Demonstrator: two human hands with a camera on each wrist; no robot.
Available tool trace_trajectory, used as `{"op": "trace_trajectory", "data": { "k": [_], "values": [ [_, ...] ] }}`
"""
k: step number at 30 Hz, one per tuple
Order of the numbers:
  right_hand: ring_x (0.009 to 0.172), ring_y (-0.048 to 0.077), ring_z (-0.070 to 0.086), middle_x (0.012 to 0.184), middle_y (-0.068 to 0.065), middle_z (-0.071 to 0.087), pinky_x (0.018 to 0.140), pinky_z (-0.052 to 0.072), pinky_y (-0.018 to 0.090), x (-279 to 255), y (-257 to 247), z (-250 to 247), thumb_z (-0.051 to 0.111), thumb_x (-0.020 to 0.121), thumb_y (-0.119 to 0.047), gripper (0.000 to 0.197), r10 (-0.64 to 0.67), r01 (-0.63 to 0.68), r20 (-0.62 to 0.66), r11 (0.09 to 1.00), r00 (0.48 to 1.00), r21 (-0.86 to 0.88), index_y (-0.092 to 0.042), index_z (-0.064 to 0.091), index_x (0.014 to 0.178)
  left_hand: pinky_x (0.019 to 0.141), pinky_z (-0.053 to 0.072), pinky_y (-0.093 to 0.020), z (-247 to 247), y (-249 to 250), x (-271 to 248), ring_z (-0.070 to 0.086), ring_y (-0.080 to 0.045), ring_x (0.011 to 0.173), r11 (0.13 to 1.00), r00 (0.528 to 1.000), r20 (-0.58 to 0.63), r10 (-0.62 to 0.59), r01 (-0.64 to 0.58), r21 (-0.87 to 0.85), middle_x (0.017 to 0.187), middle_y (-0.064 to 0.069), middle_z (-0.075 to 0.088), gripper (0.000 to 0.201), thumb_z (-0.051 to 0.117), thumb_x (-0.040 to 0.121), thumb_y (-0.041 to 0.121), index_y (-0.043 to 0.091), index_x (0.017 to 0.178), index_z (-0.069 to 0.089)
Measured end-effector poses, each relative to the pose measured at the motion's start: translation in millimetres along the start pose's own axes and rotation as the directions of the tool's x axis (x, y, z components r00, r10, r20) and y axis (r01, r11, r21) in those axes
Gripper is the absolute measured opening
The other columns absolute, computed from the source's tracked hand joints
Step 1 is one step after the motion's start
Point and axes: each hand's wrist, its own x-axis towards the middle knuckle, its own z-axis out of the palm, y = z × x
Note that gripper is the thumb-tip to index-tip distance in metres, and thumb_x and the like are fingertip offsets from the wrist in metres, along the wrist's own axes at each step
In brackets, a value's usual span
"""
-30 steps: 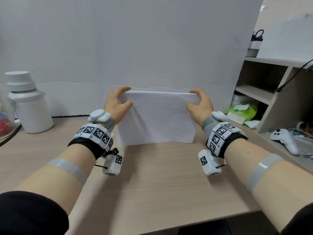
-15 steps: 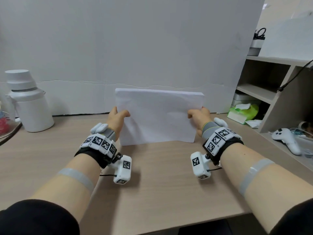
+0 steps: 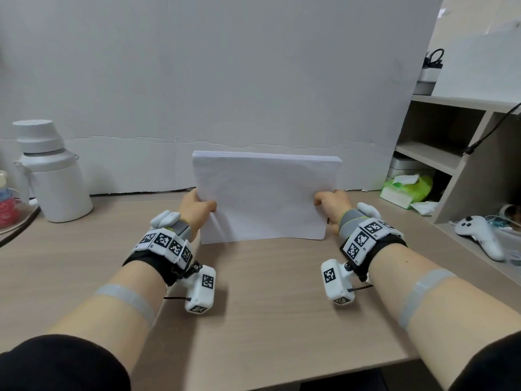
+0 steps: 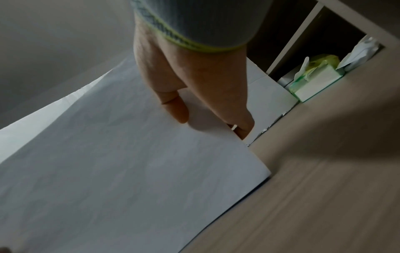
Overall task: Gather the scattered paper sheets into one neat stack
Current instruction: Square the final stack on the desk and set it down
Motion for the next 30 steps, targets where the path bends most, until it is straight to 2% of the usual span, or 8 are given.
{"op": "trace_trajectory", "data": {
  "k": [2, 5, 10, 15, 18, 22, 27, 30],
  "values": [
    [0.073, 0.028, 0.057, 0.079, 0.010, 0.058, 0.065, 0.050, 0.035, 1.3, -1.1, 2.2, 0.056, 0.077, -0.001, 0.012, -0.001, 0.001, -0.010, 1.000, 1.000, 0.002, -0.013, 0.053, 0.076, 0.079, 0.046, -0.035, 0.7, -2.0, 2.4, 0.058, -0.027, 0.088, 1.000, 1.000, -0.006, 0.008, -0.008, 0.016, 0.090, -0.006, 0.065, 0.031, 0.052, 0.077, -0.011, 0.007, 0.100, 0.062],
    [0.080, 0.033, 0.061, 0.083, 0.014, 0.060, 0.081, 0.056, 0.051, 6.1, 1.4, 4.0, 0.058, 0.071, -0.004, 0.012, 0.017, -0.017, -0.002, 1.000, 1.000, 0.021, -0.012, 0.053, 0.079, 0.083, 0.048, -0.036, 1.2, -3.3, 3.8, 0.059, -0.027, 0.088, 1.000, 1.000, 0.003, 0.015, -0.015, 0.020, 0.092, -0.005, 0.066, 0.034, 0.052, 0.078, -0.012, 0.008, 0.104, 0.061],
    [0.099, 0.039, 0.067, 0.095, 0.016, 0.064, 0.087, 0.055, 0.060, 33.0, 19.6, 4.6, 0.057, 0.048, -0.016, 0.051, 0.027, -0.027, 0.013, 0.999, 1.000, 0.023, -0.009, 0.054, 0.099, 0.090, 0.049, -0.041, 0.9, -4.0, 1.2, 0.063, -0.030, 0.096, 1.000, 1.000, 0.027, 0.012, -0.012, -0.011, 0.098, -0.007, 0.069, 0.039, 0.056, 0.073, -0.007, 0.011, 0.107, 0.062],
    [0.080, 0.032, 0.059, 0.081, 0.011, 0.058, 0.076, 0.054, 0.044, 13.5, 8.7, 7.1, 0.056, 0.067, -0.004, 0.016, 0.004, -0.004, -0.017, 0.999, 1.000, 0.039, -0.012, 0.053, 0.081, 0.093, 0.048, -0.037, 3.6, -2.0, -4.7, 0.061, -0.029, 0.107, 1.000, 1.000, 0.003, 0.009, -0.009, 0.003, 0.114, -0.008, 0.066, 0.044, 0.053, 0.081, -0.011, 0.012, 0.119, 0.056],
    [0.078, 0.030, 0.056, 0.079, 0.008, 0.058, 0.079, 0.055, 0.044, 0.0, -3.4, 11.8, 0.055, 0.070, -0.004, 0.014, -0.029, 0.029, -0.030, 1.000, 0.999, -0.006, -0.010, 0.054, 0.083, 0.089, 0.048, -0.036, 1.8, 1.3, -3.2, 0.059, -0.027, 0.103, 1.000, 1.000, -0.018, 0.007, -0.006, 0.026, 0.114, -0.008, 0.063, 0.041, 0.054, 0.085, -0.007, 0.014, 0.120, 0.052],
    [0.061, 0.025, 0.043, 0.070, 0.005, 0.048, 0.057, 0.039, 0.027, -1.6, -24.9, 23.8, 0.052, 0.082, -0.001, 0.009, -0.096, 0.095, -0.003, 0.988, 0.995, -0.119, -0.007, 0.053, 0.089, 0.085, 0.052, -0.040, -14.1, 15.0, 11.0, 0.059, -0.029, 0.094, 0.990, 0.995, -0.102, 0.012, 0.002, 0.142, 0.108, -0.011, 0.062, 0.034, 0.059, 0.084, -0.001, 0.013, 0.115, 0.053],
    [0.079, 0.025, 0.063, 0.100, 0.006, 0.064, 0.076, 0.055, 0.030, 25.2, -34.6, 57.8, 0.057, 0.079, -0.010, 0.041, -0.023, 0.046, 0.092, 0.967, 0.996, -0.250, -0.005, 0.058, 0.120, 0.081, 0.052, -0.040, -43.1, 24.8, 35.6, 0.061, -0.032, 0.090, 0.934, 0.983, -0.146, -0.109, 0.151, 0.322, 0.102, -0.015, 0.065, 0.035, 0.067, 0.080, 0.002, 0.005, 0.115, 0.063],
    [0.081, 0.022, 0.053, 0.104, 0.006, 0.053, 0.055, 0.040, 0.020, 38.6, -28.9, 73.6, 0.061, 0.085, -0.006, 0.045, 0.042, 0.050, 0.206, 0.906, 0.978, -0.420, -0.004, 0.056, 0.129, 0.086, 0.057, -0.042, -54.6, 14.3, 45.7, 0.066, -0.031, 0.088, 0.862, 0.969, -0.147, -0.199, 0.245, 0.443, 0.099, -0.015, 0.070, 0.035, 0.071, 0.074, 0.006, 0.002, 0.110, 0.069]
  ]
}}
